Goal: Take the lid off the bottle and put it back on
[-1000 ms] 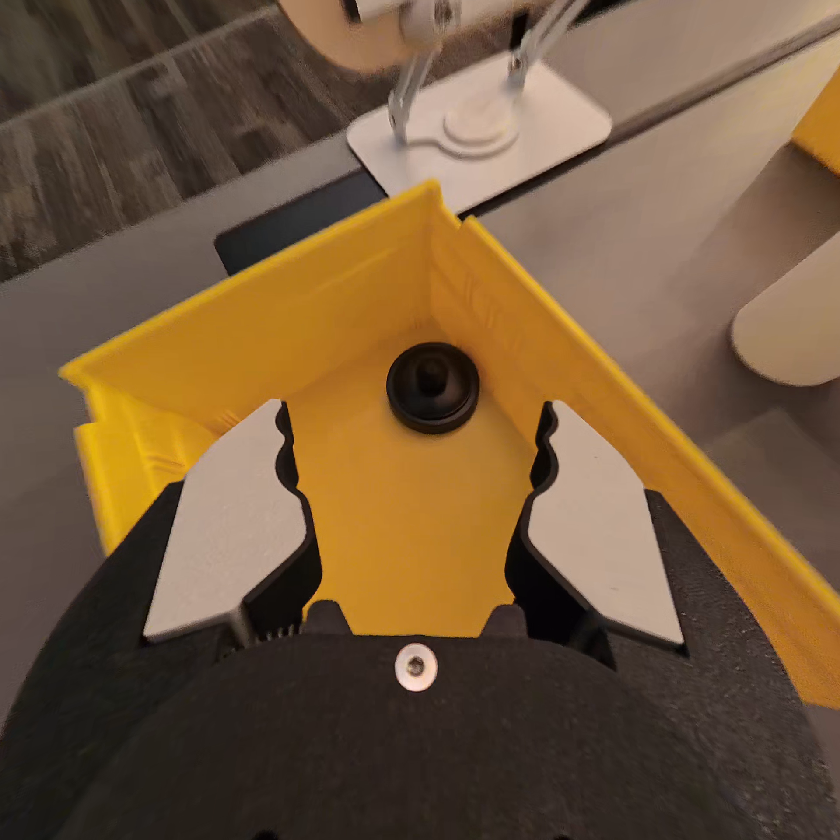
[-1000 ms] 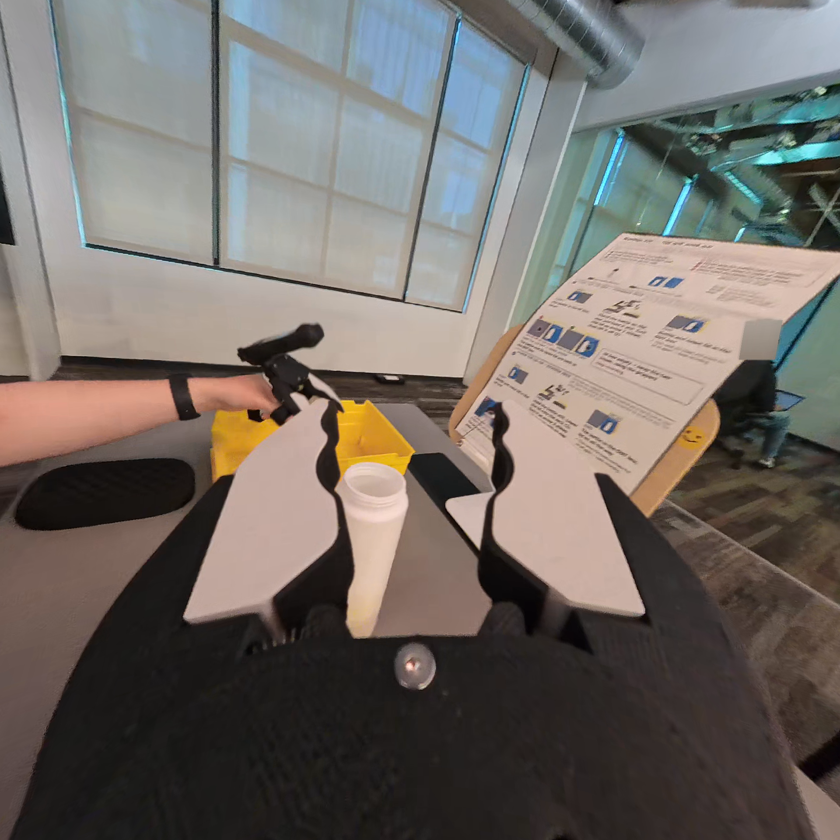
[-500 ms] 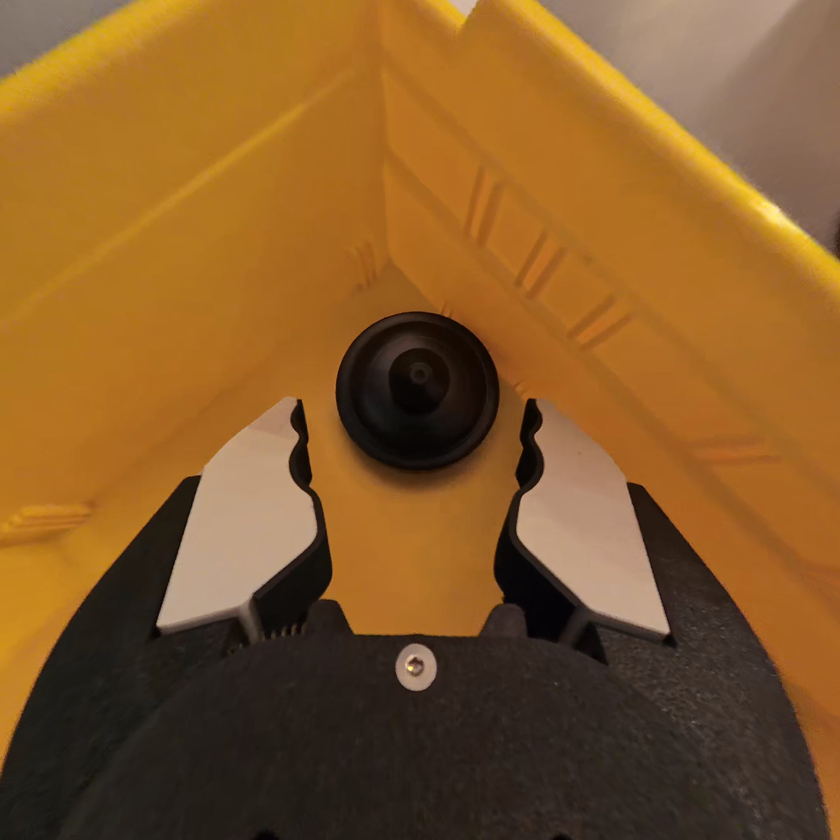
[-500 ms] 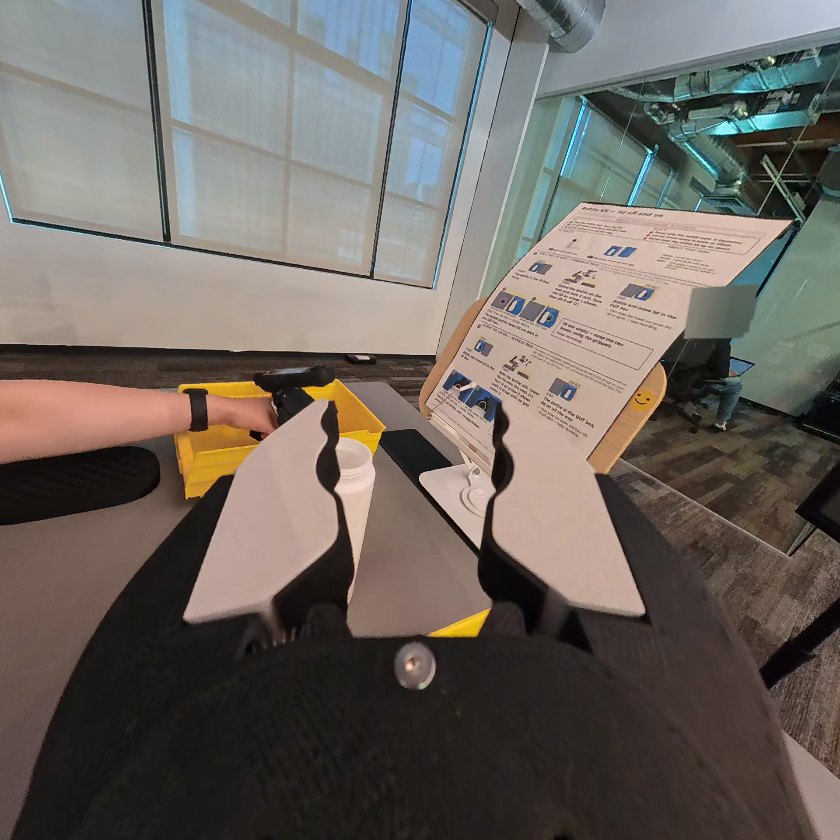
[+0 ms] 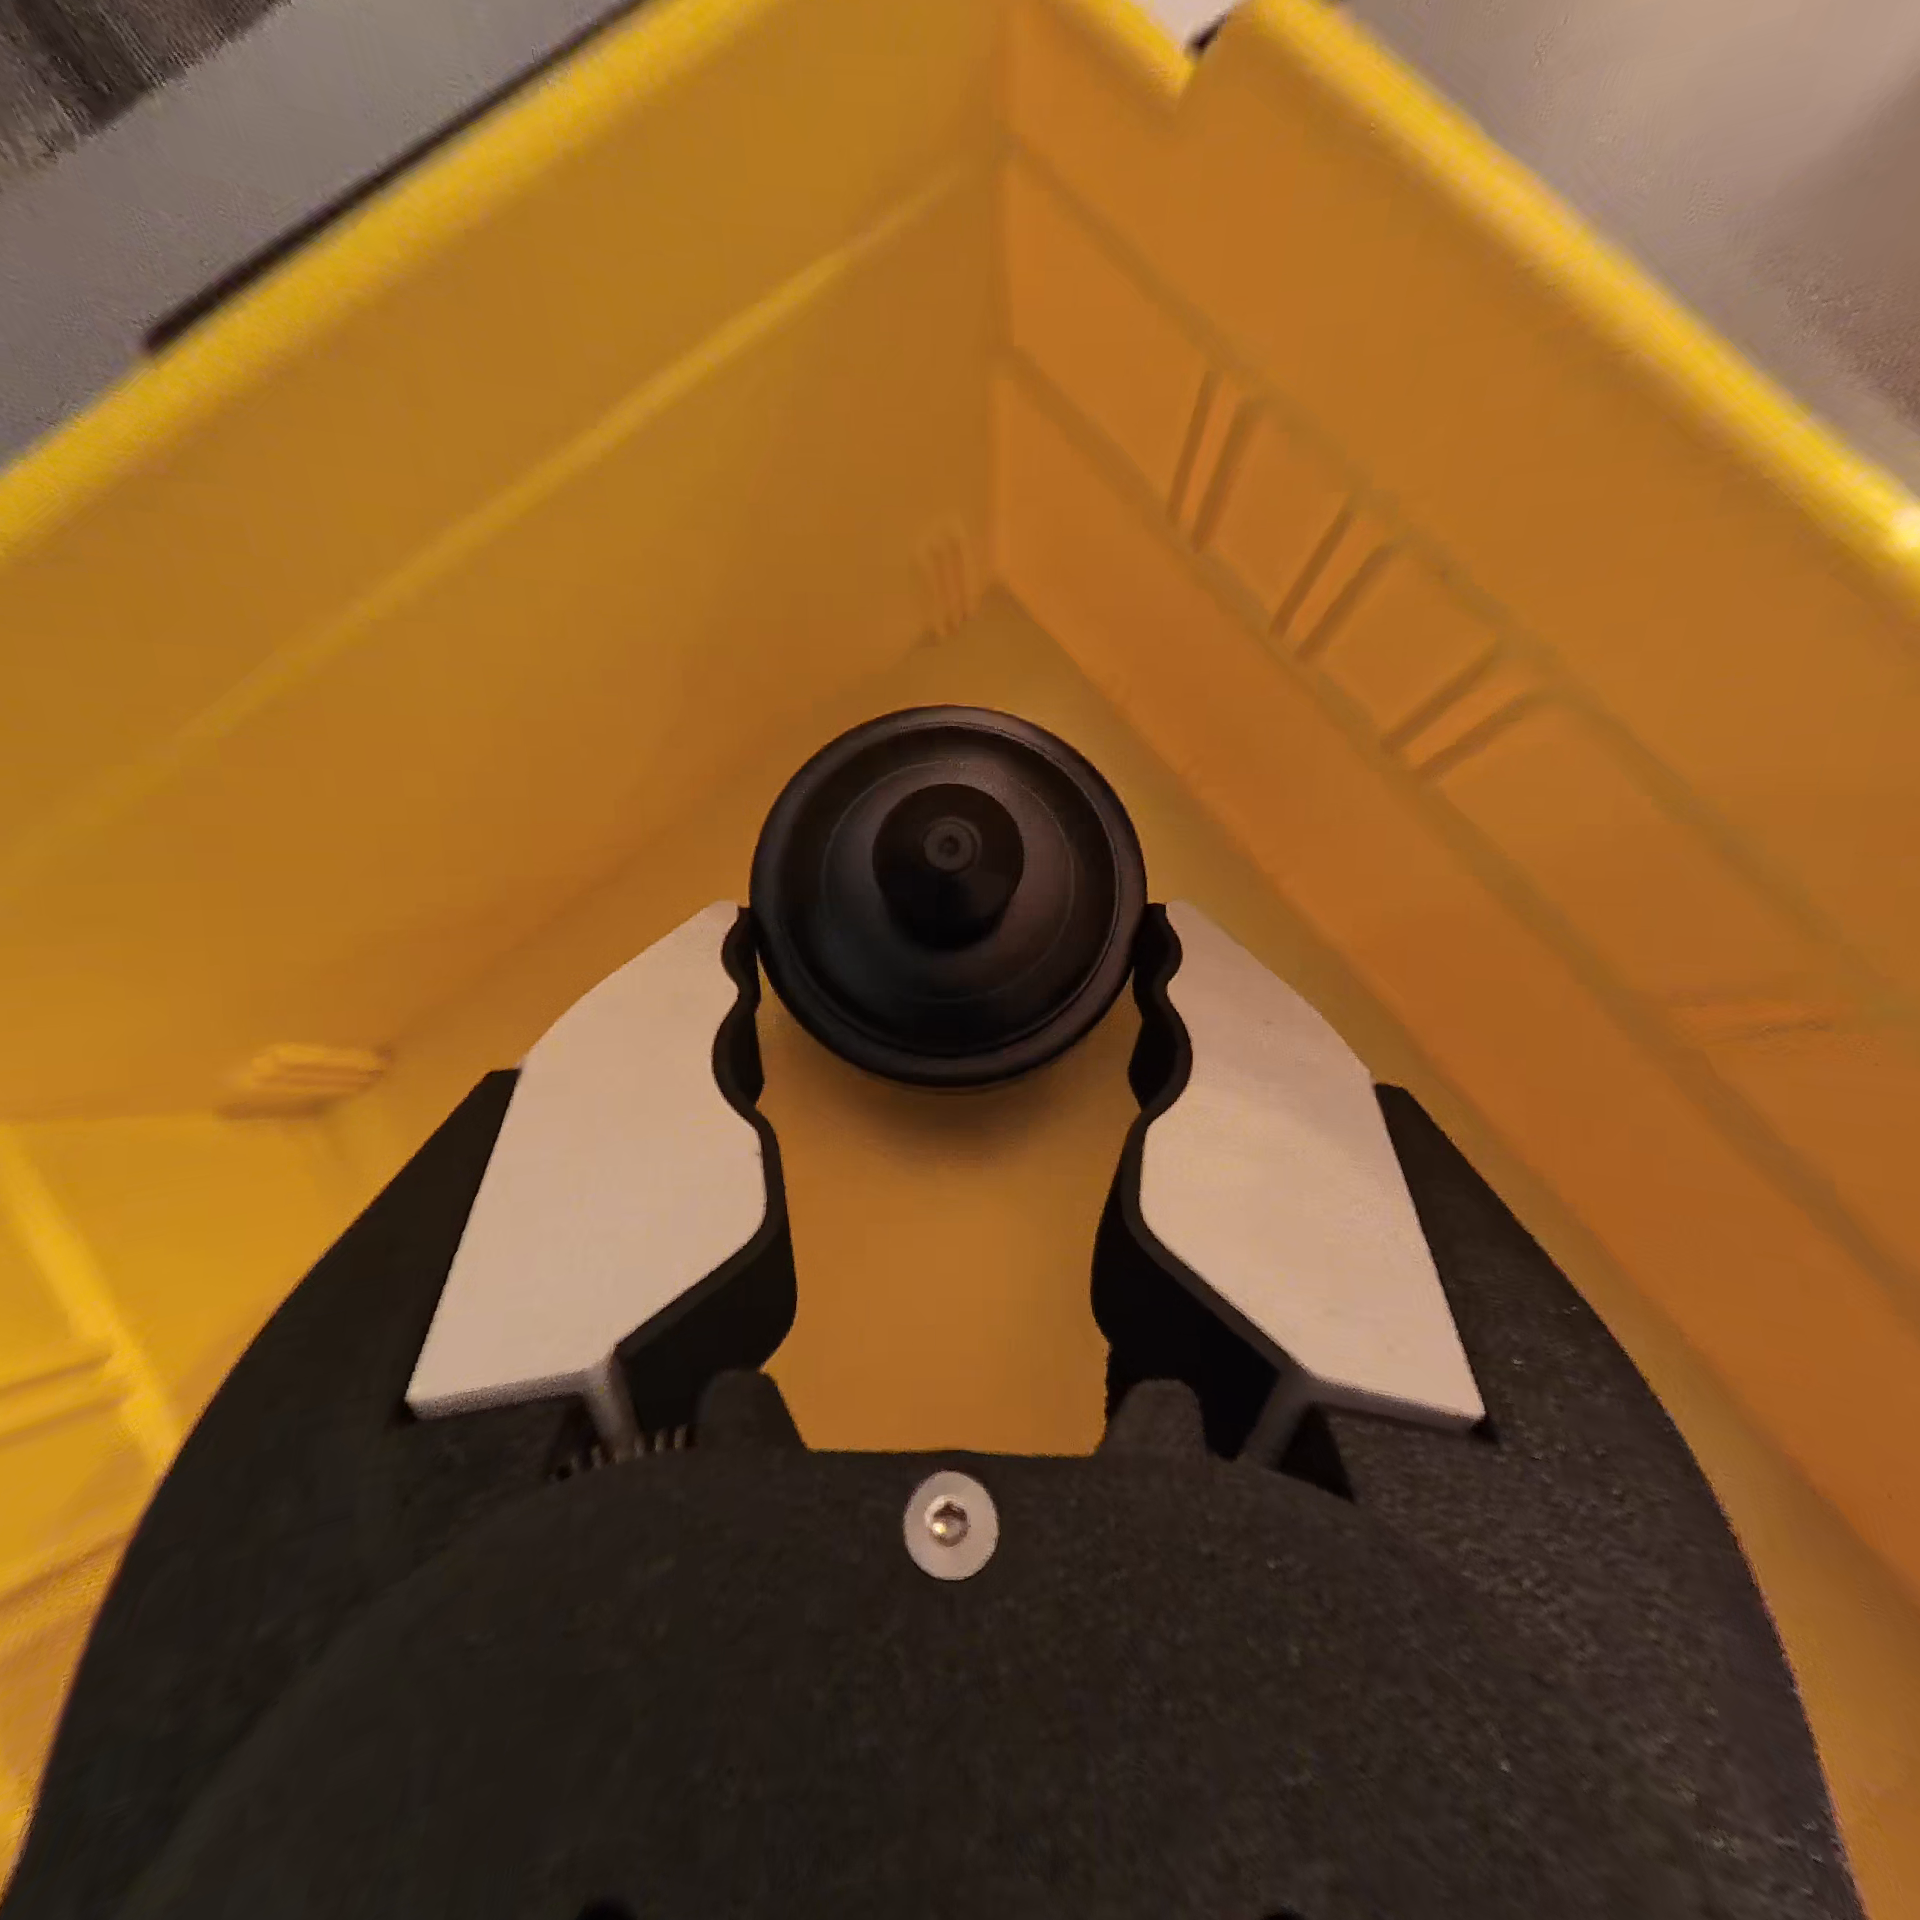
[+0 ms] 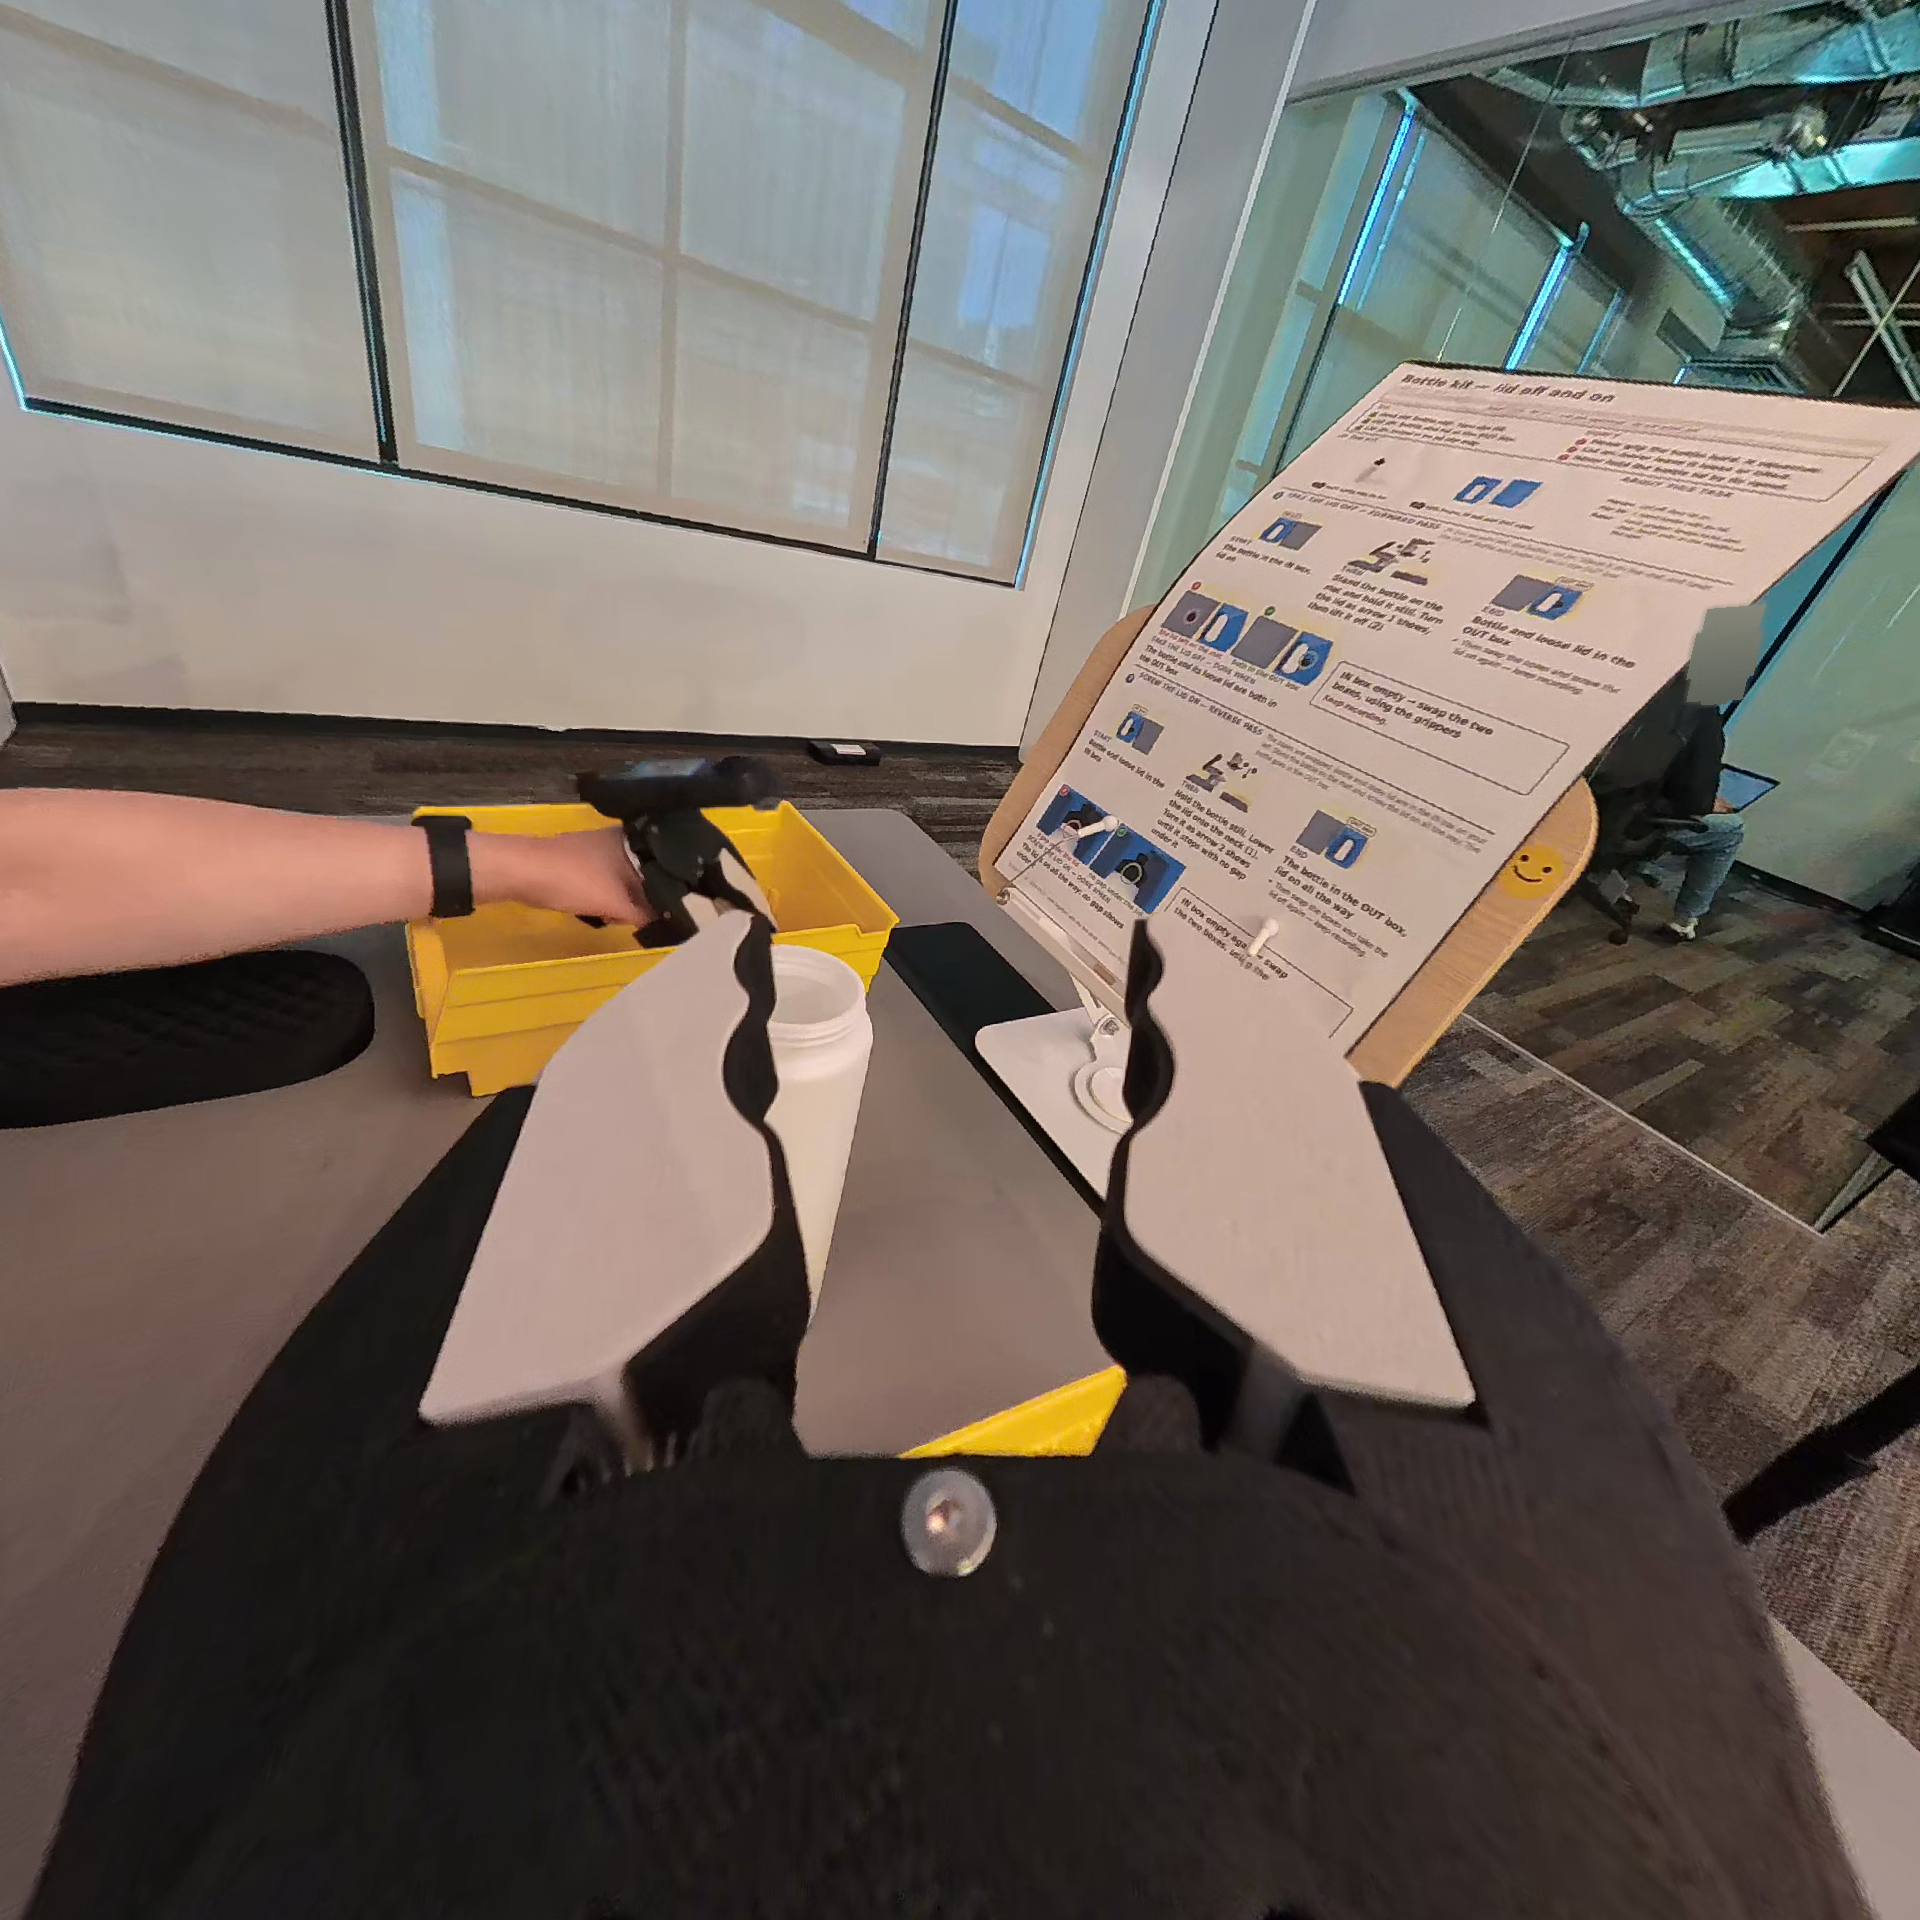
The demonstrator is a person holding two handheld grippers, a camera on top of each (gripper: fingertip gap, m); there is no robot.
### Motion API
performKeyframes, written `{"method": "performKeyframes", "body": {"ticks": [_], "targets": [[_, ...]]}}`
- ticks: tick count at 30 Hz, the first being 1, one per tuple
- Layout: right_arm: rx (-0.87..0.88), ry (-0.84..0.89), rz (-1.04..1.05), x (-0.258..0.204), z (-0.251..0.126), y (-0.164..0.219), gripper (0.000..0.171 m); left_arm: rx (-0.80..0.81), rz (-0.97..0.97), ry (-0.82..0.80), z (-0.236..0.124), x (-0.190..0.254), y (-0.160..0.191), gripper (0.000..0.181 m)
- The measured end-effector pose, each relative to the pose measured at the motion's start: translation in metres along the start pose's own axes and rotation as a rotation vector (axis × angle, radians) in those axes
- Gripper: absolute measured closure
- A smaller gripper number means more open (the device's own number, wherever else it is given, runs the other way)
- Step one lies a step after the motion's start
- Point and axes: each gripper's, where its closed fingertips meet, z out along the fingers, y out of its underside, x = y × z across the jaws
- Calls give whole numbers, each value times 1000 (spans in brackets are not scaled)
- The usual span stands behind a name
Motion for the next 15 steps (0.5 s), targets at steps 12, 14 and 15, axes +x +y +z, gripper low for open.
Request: {"method": "performKeyframes", "body": {"ticks": [12, 14, 15], "targets": [[-24, -275, -81, -88, 52, 2, 100, 250, 279, 212, -162, 126, -105, 112], [-10, -381, -28, -113, 66, 5, 97, 250, 378, 297, -178, 174, -114, 111], [-22, -426, -6, -124, 72, 10, 97, 245, 427, 332, -184, 196, -116, 111]]}}
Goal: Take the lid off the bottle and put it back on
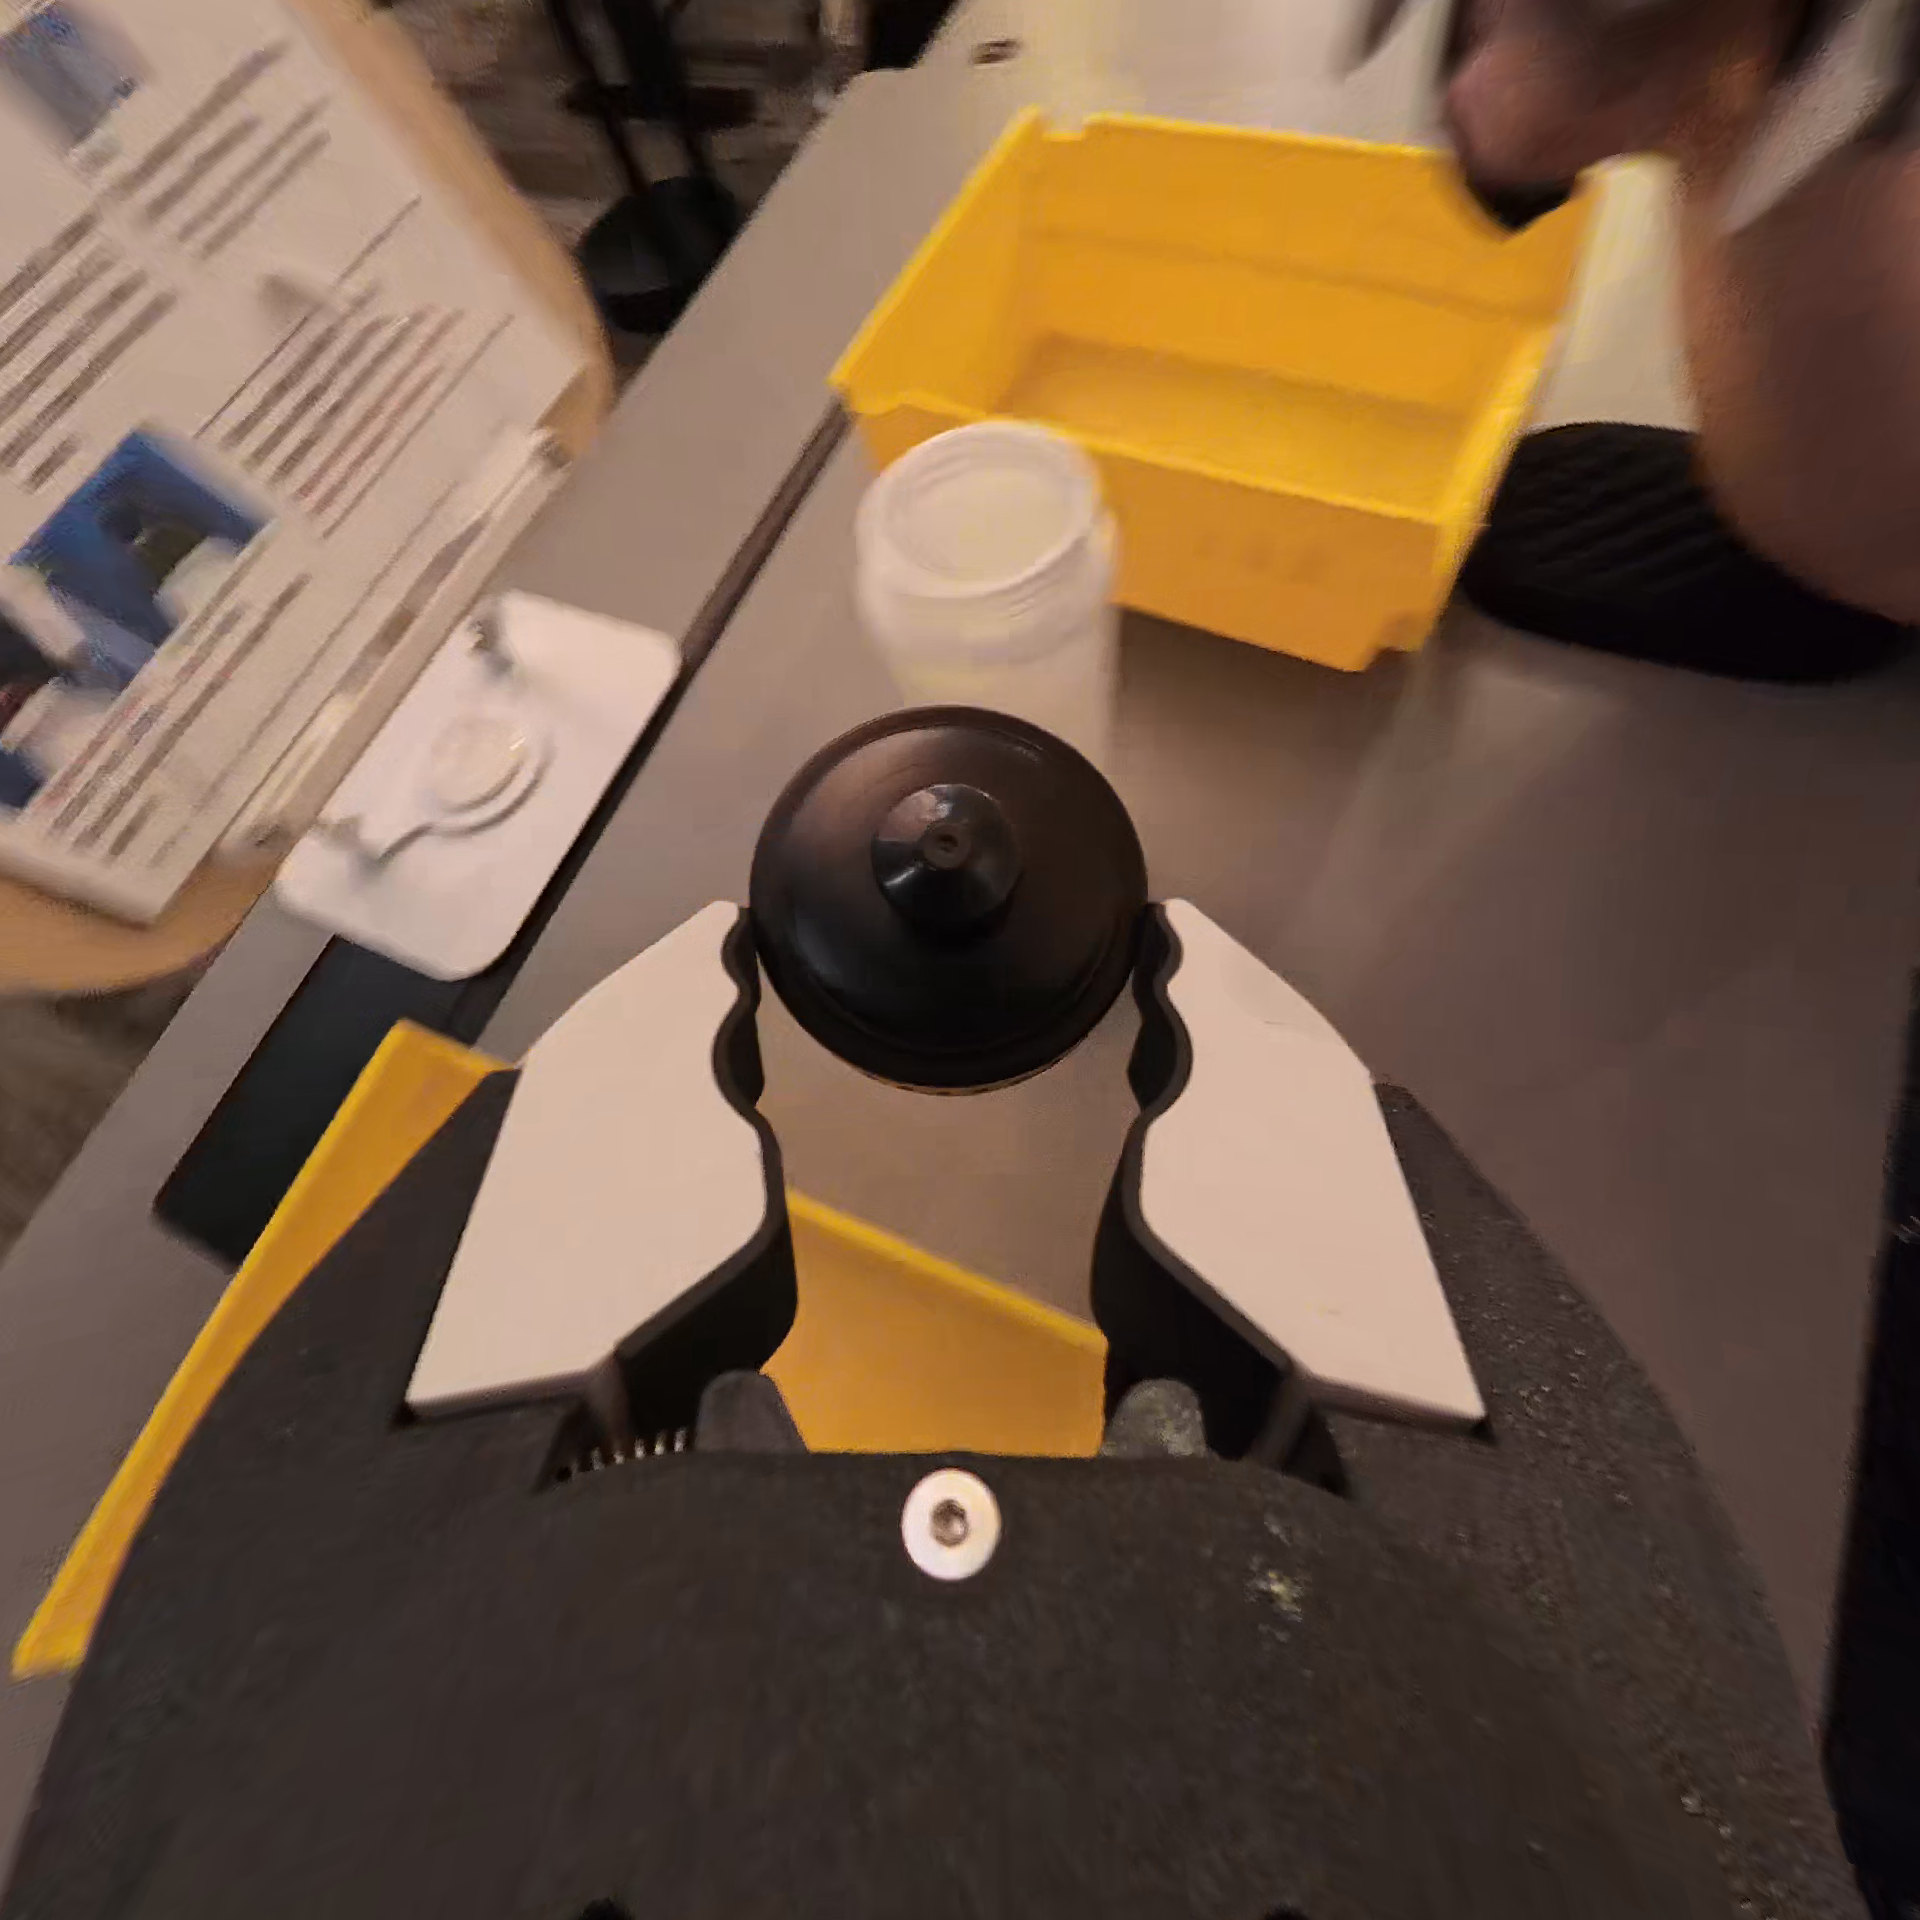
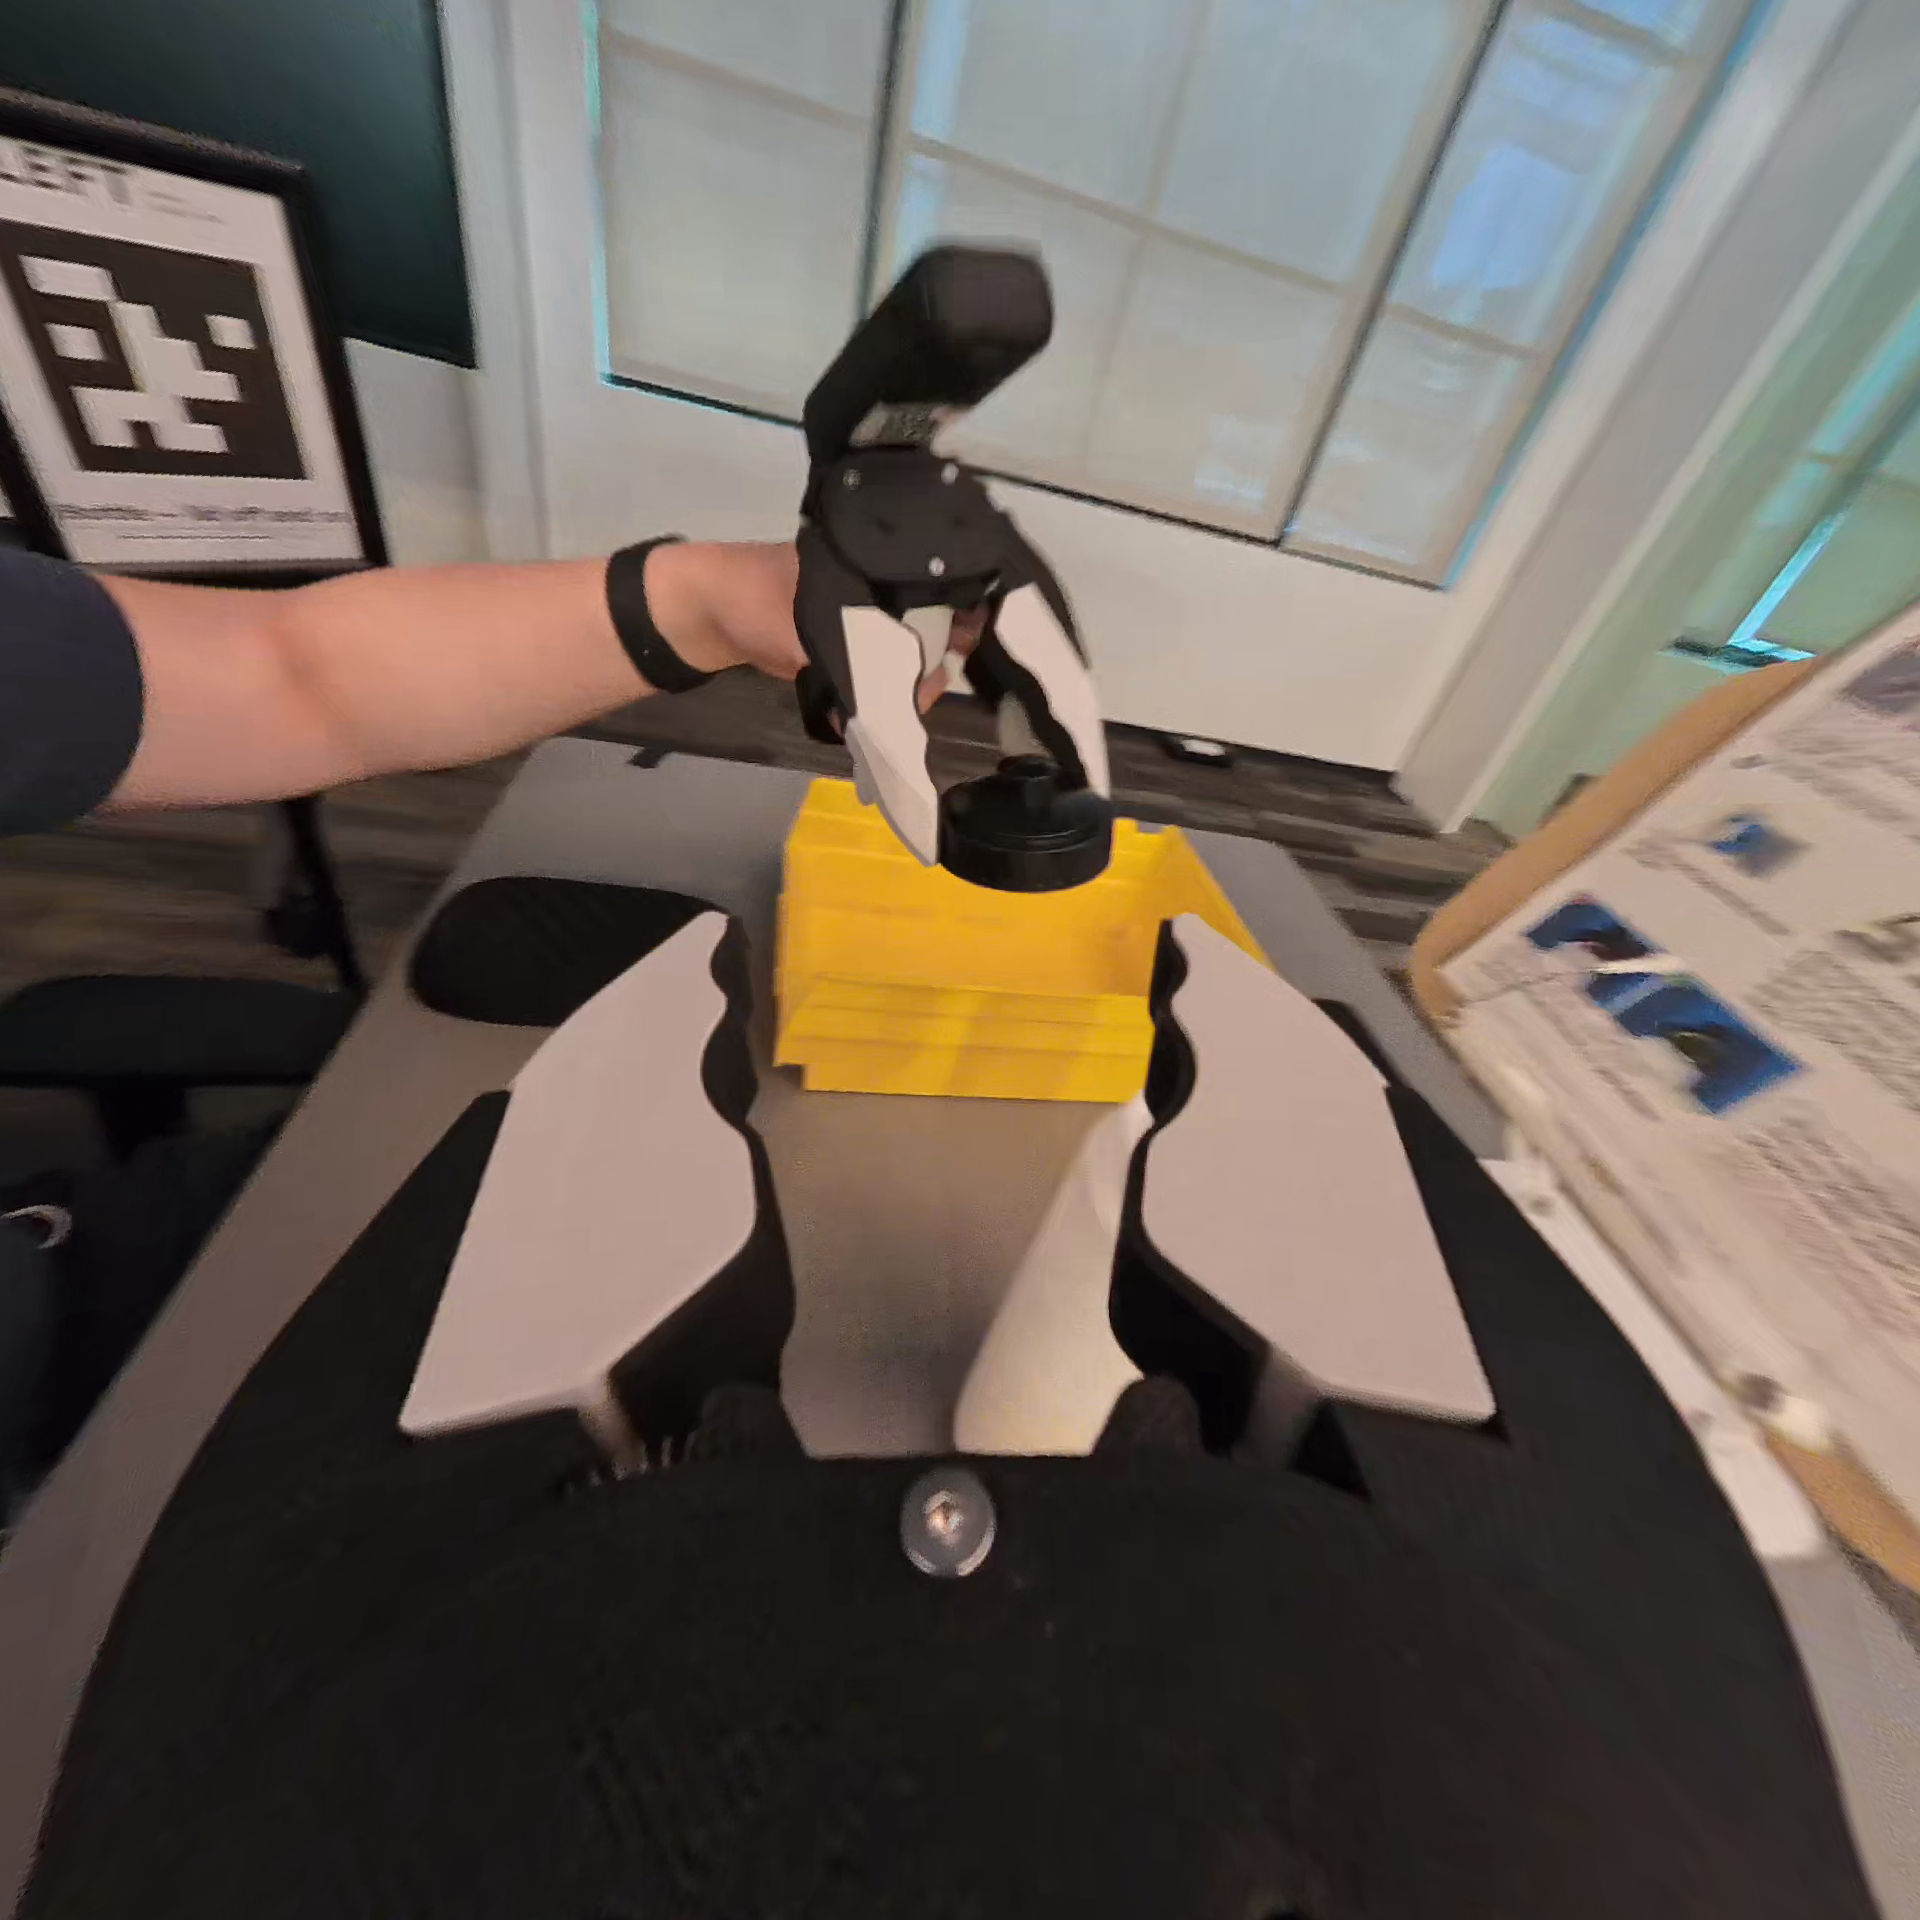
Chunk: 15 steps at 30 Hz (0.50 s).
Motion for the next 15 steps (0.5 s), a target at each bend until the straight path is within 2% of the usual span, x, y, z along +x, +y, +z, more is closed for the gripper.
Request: {"method": "performKeyframes", "body": {"ticks": [5, 15], "targets": [[-54, -83, 4, -19, 25, 17, 95, -3, 145, 137, 10, 68, -40, 111], [-59, -138, -13, -31, 29, 16, 95, -6, 171, 193, 21, 100, -65, 111]]}}
